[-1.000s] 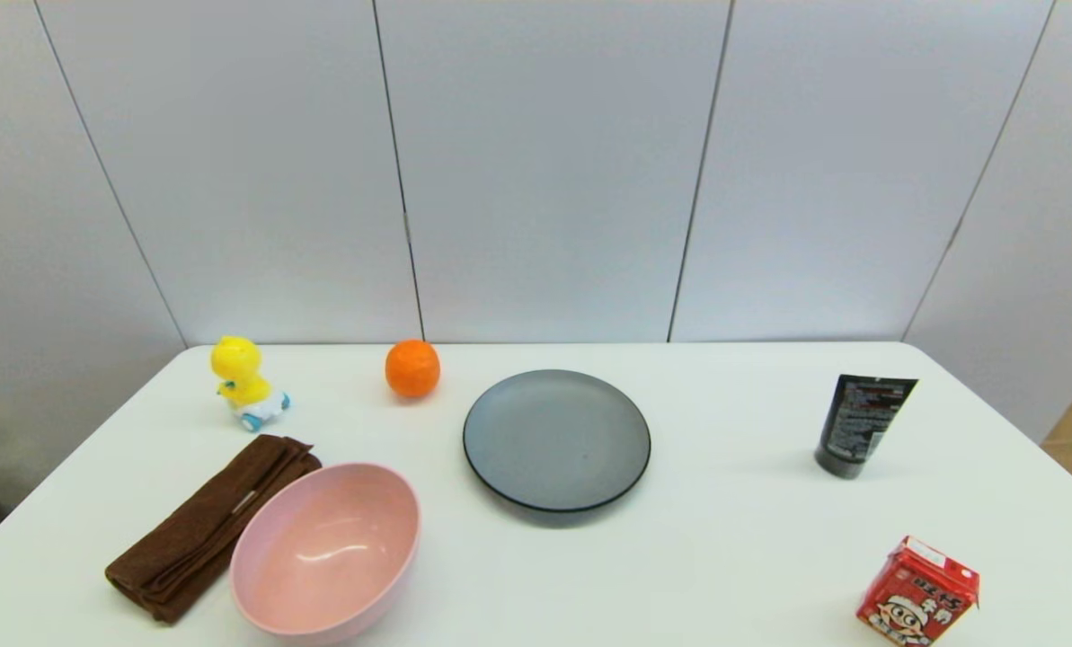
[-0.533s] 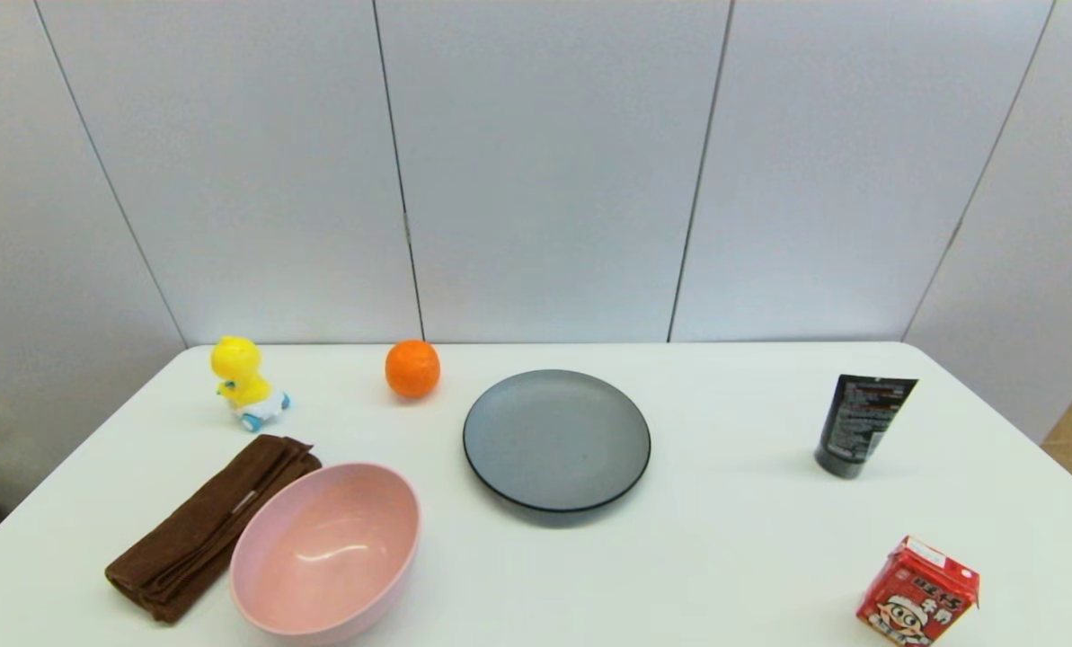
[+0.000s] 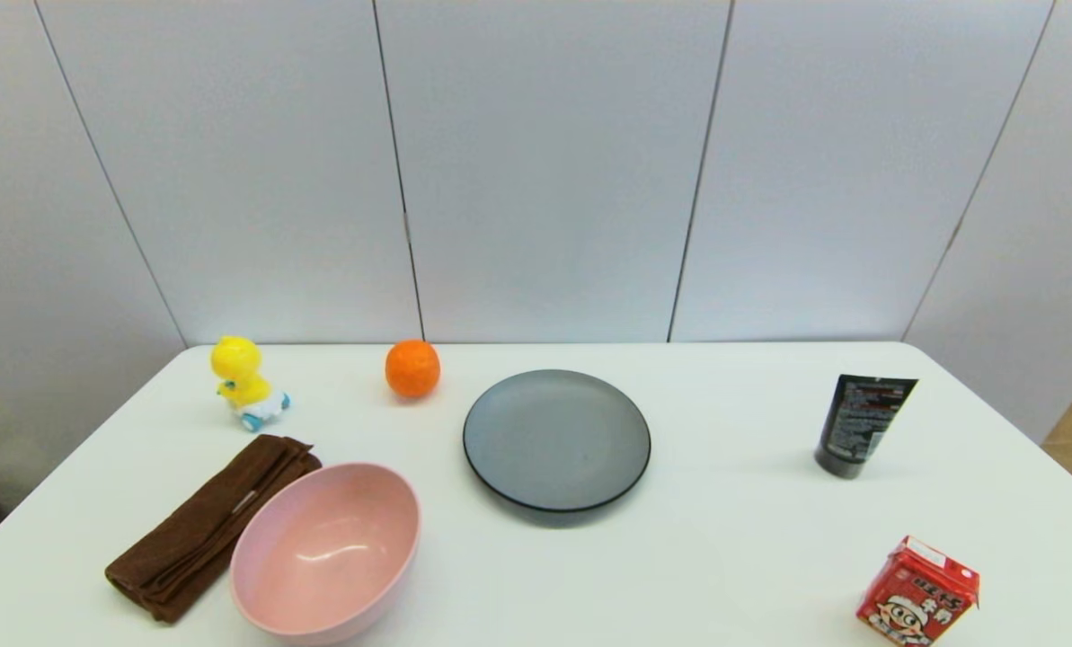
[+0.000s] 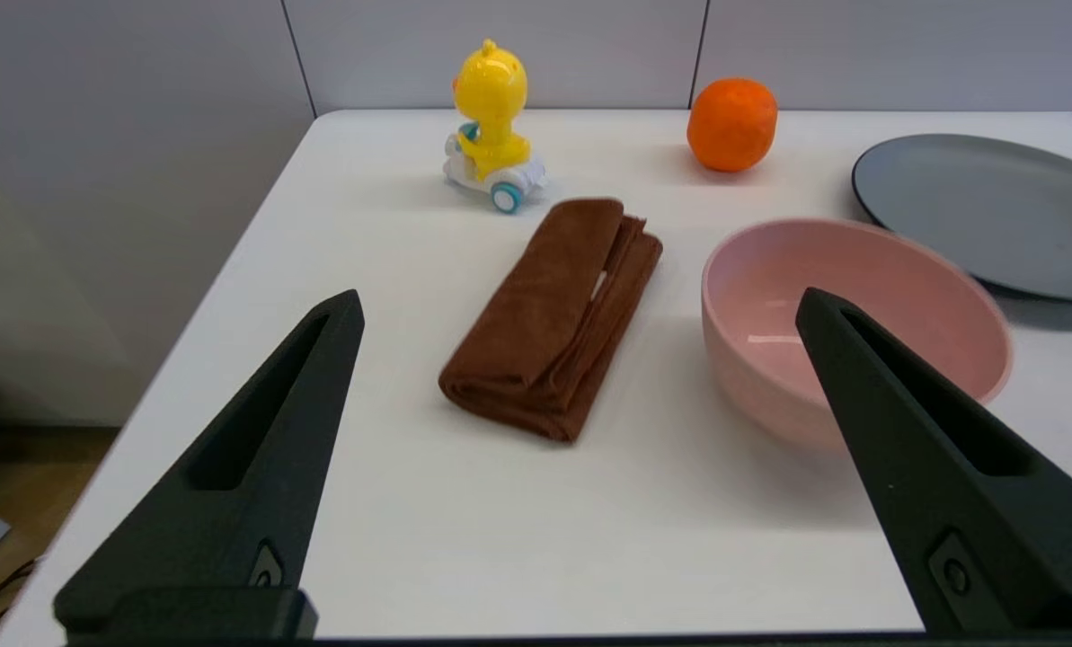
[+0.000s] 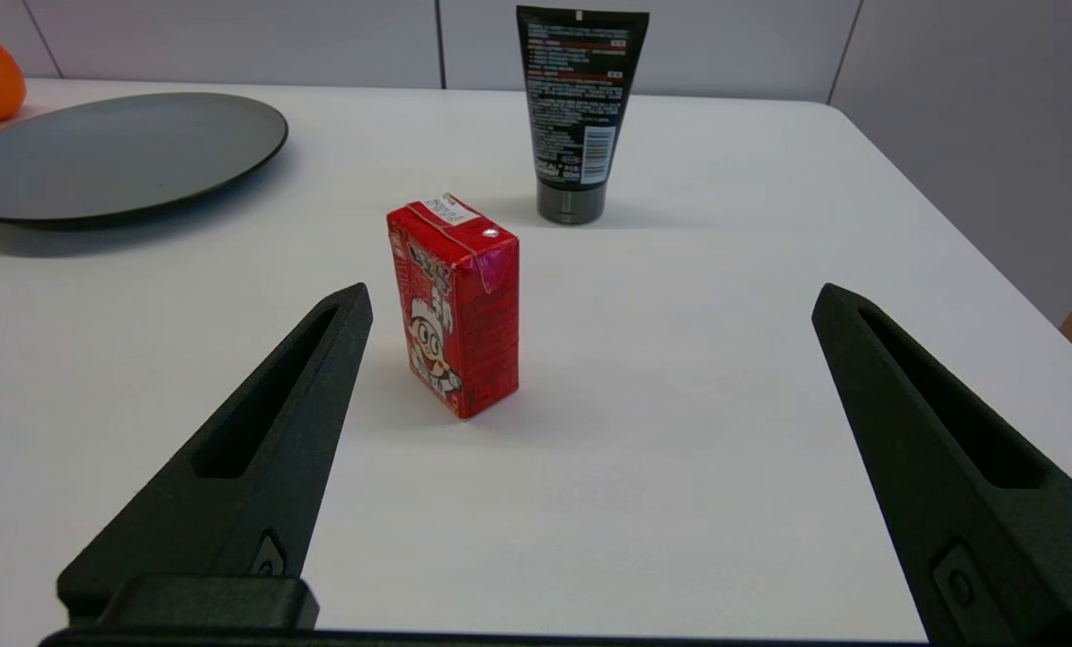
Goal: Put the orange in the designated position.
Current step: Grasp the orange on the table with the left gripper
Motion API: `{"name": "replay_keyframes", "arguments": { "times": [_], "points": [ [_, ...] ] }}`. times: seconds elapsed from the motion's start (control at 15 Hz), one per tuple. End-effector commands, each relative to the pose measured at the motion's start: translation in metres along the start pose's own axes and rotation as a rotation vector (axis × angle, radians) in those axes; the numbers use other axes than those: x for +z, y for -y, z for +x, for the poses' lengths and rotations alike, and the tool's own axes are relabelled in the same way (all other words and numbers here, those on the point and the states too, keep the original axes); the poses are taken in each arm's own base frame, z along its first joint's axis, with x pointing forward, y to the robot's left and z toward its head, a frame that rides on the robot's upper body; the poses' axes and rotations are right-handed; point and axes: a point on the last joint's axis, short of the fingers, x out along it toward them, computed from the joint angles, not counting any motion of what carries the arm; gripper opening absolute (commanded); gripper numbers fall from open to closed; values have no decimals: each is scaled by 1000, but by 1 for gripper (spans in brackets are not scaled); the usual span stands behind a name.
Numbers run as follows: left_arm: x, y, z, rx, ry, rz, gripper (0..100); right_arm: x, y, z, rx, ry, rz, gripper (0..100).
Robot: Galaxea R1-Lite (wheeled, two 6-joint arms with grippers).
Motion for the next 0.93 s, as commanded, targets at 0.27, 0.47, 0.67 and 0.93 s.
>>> {"name": "replay_keyframes", "arguments": {
  "times": [0.27,0.47,0.67,0.93],
  "points": [
    [101,-3,123,-31,-493,7,100,0,0,0,0,-2,-1,100],
    [106,5,180,-73,-588,21,100,0,0,0,0,-2,-1,100],
    [102,14,232,-102,-671,30,100,0,0,0,0,-2,-1,100],
    [100,24,289,-123,-705,43,100,0,0,0,0,-2,-1,100]
  ]
}}
